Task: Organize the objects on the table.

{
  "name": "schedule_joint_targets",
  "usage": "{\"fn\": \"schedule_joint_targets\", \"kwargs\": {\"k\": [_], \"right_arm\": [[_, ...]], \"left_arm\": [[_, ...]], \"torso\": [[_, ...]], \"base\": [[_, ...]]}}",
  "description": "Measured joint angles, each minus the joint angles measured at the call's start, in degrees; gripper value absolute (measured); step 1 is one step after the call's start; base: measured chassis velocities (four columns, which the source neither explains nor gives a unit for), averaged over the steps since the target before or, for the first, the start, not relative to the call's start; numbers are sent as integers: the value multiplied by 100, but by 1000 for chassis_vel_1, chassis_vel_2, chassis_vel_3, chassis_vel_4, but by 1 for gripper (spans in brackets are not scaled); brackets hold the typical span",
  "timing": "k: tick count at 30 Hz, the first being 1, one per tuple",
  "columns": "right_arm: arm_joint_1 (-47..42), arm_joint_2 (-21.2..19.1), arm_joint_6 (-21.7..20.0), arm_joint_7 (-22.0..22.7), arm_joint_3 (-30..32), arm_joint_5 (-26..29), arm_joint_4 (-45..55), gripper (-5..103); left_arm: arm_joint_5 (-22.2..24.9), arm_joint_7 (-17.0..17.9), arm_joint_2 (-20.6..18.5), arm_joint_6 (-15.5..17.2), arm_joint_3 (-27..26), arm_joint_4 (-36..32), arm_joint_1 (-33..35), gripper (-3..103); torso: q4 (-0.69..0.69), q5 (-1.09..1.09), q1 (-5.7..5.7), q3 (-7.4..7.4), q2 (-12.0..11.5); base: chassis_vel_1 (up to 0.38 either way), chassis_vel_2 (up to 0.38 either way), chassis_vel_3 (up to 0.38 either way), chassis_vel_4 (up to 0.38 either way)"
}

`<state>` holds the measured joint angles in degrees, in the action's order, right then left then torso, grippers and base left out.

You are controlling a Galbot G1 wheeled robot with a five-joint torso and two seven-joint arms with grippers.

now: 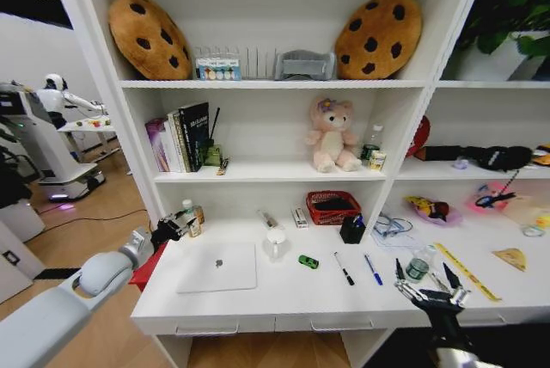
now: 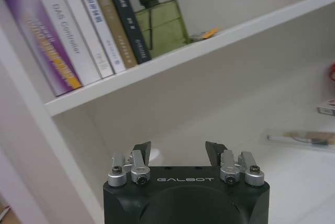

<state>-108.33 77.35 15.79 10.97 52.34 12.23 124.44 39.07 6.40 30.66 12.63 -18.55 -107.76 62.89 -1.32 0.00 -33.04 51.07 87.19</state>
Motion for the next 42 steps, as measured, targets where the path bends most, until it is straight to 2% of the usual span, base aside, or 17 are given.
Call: {"fn": "schedule_joint_targets", "kwargs": {"k": [1,2,3,4,6,7,9,10,13,15,17,20,22,26,31,35,42], "right_arm": [[23,-35,-108,153,6,5,1,100],[28,-42,-156,219,16,6,5,100],[28,-42,-156,219,16,6,5,100],[34,-56,-254,326,29,8,17,100],[42,-72,-301,367,31,18,19,100],[86,-152,-455,491,21,51,18,100],[140,-218,-578,568,0,105,8,100],[140,-218,-578,568,0,105,8,100],[242,-361,-782,683,-54,279,11,100],[250,-393,-838,685,-68,370,33,100],[215,-466,-1093,685,-105,884,173,100],[158,-512,-1249,654,-121,1202,265,100],[36,-650,-1433,385,-107,1601,401,100],[-16,-872,-1532,58,-69,1738,462,100],[26,-1377,-1591,-384,-115,1744,477,100],[83,-1648,-1551,-439,-158,1718,413,100],[117,-1844,-1487,-577,-240,1727,284,100]], "left_arm": [[123,270,40,114,-101,-20,8,68],[247,426,70,196,-161,-59,20,68],[247,426,70,196,-161,-59,20,68],[509,716,137,372,-329,-160,93,79],[657,863,181,463,-467,-234,192,79],[988,1143,298,679,-884,-414,556,89],[1252,1329,412,800,-1255,-563,908,94],[1252,1329,412,800,-1255,-563,908,94],[1418,1552,703,924,-2040,-721,1533,99],[1452,1553,772,954,-2235,-767,1678,100],[1491,1473,926,955,-2644,-900,1982,100],[1475,1334,1044,879,-2865,-1016,2180,100],[1436,1146,1300,749,-3134,-1272,2479,100],[1285,948,1602,630,-3285,-1554,2770,100],[615,510,2083,289,-3340,-1819,3172,100],[543,464,2187,255,-3392,-1971,3300,100],[539,460,2196,253,-3402,-1993,3310,100]], "torso": [[1,0,0,0,0],[1,0,0,0,0],[1,0,0,0,0],[-2,0,0,0,0],[-3,0,0,0,0],[0,0,0,0,0],[2,1,0,0,0],[2,1,0,0,0],[1,0,0,0,0],[1,0,0,0,0],[2,-1,0,0,0],[1,0,0,0,0],[-1,0,0,0,0],[0,0,0,0,0],[0,0,0,0,0],[1,1,-1,0,0],[-1,0,0,0,0]], "base": [[0,0,0,0],[0,0,0,0],[0,0,0,0],[0,0,0,0],[0,0,0,0],[0,0,0,0],[0,0,0,0],[0,0,0,0],[0,0,0,0],[0,0,0,0],[0,0,0,0],[0,0,0,0],[0,0,0,0],[0,0,0,0],[0,0,0,0],[0,0,0,0],[0,0,0,0]]}}
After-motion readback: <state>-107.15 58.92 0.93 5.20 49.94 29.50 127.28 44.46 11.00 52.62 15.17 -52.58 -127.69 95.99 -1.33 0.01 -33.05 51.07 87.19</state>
